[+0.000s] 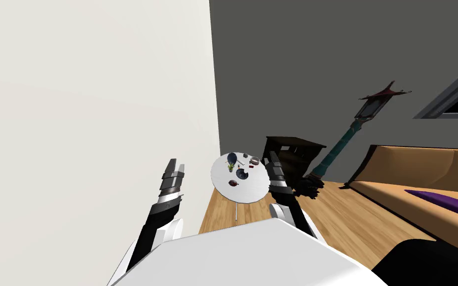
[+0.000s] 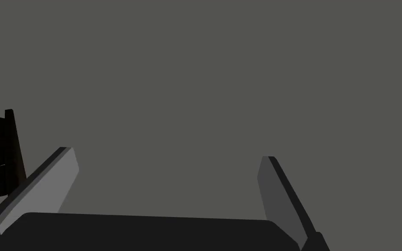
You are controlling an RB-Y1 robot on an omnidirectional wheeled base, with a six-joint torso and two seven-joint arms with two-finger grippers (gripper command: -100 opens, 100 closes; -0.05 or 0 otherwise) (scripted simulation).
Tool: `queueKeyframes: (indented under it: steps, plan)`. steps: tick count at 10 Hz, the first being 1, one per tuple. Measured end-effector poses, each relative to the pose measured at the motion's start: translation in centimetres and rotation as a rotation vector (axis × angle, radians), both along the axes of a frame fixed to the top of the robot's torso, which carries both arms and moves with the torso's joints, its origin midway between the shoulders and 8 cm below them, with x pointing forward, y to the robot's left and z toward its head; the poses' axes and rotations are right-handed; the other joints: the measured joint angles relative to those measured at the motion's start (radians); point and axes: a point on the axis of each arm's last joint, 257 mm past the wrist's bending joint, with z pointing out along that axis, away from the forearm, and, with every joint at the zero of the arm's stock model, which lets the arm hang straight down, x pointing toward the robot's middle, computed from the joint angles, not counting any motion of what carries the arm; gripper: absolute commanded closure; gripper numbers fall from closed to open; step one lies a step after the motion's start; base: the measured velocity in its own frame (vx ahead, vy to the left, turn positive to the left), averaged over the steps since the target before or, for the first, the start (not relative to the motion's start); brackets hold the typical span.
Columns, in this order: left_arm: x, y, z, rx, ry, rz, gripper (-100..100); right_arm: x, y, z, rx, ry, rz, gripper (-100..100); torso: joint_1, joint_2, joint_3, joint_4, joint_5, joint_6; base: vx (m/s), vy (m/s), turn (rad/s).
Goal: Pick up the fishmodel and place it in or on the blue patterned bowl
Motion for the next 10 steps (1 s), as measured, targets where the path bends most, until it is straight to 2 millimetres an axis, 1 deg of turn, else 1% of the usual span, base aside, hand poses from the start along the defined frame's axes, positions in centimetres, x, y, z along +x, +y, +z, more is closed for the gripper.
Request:
queueKeyframes:
  steps: [3, 5, 7, 8, 9, 10]
  plan:
    - [0.0, 0.0, 0.0, 0.0, 0.0, 0.0, 0, 0.6, 0.1, -1.9, -0.087, 0.077, 0.01, -100, -0.003, 0.001, 0.001, 0.0, -0.001, 0.0, -0.027, -0.034, 0.135]
    - [0.0, 0.0, 0.0, 0.0, 0.0, 0.0, 0, 1.1, 0.0, -3.6, -0.149, 0.145, 0.009, -100, -0.003, 0.003, 0.002, 0.001, -0.001, 0.0, -0.047, -0.029, 0.226]
    - [0.0, 0.0, 0.0, 0.0, 0.0, 0.0, 0, 1.1, -0.5, -6.3, -0.219, 0.232, 0.003, -100, -0.002, 0.003, 0.002, 0.001, -0.001, 0.0, -0.055, -0.031, 0.264]
    - [0.0, 0.0, 0.0, 0.0, 0.0, 0.0, 0, 1.3, -1.2, -7.6, -0.256, 0.279, -0.003, -100, -0.003, 0.004, 0.002, 0.001, -0.001, 0.0, -0.053, -0.033, 0.285]
    - [0.0, 0.0, 0.0, 0.0, 0.0, 0.0, 0, 1.0, -1.4, -9.0, -0.293, 0.33, -0.009, -100, -0.003, 0.003, 0.002, 0.001, -0.001, 0.0, -0.029, -0.017, 0.112]
    - [0.0, 0.0, 0.0, 0.0, 0.0, 0.0, 0, 1.2, -1.6, -9.9, -0.312, 0.355, -0.012, -100, -0.002, 0.002, 0.001, 0.001, -0.001, 0.0, -0.02, -0.004, 0.224]
